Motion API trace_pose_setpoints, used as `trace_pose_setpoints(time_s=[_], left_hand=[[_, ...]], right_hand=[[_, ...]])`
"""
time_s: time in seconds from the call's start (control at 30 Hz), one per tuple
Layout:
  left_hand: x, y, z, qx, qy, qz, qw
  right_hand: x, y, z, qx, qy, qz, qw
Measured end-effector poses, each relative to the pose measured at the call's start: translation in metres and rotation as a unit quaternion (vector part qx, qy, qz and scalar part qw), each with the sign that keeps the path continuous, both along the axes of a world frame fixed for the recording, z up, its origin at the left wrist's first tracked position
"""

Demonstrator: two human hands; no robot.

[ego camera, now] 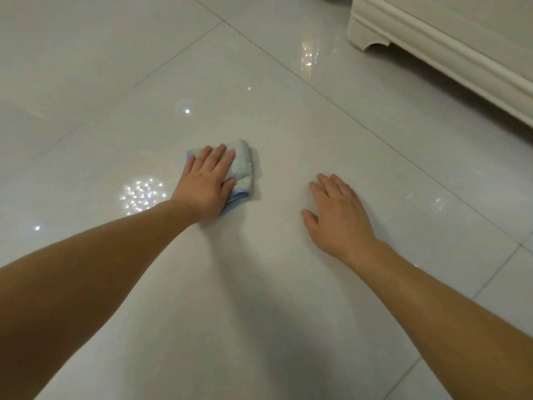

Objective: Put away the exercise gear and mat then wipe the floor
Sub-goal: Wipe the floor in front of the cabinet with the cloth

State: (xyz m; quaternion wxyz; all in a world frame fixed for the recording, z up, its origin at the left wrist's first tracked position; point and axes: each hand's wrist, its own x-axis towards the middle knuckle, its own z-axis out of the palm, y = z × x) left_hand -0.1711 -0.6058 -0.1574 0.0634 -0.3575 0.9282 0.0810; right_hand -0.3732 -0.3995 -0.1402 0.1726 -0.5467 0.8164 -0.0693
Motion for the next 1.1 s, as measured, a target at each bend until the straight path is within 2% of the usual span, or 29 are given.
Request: trace_pose_setpoints(time_s=[0.4, 0.63, 0.83, 1.1], left_hand=[[0.096, 0.023, 0.004, 0.017, -0.03, 0.073, 0.997], [0.125, 0.028, 0.005, 0.013, -0.041, 0.102, 0.994], [0.135, 0.037, 0.004, 0.024, -0.041, 0.158, 0.986], [0.183, 0.078, 0.008, 0.052, -0.087, 0.191, 0.976]], right_hand=[[0.064, -0.008, -0.007, -0.005, -0.018, 0.058, 0.998], [0.089, -0.019, -0.005, -0.017, -0.025, 0.107, 0.994], [0.095, -0.022, -0.008, -0.021, -0.041, 0.093, 0.995], [0.109, 0.034, -0.003, -0.002, -0.048, 0.059, 0.997]])
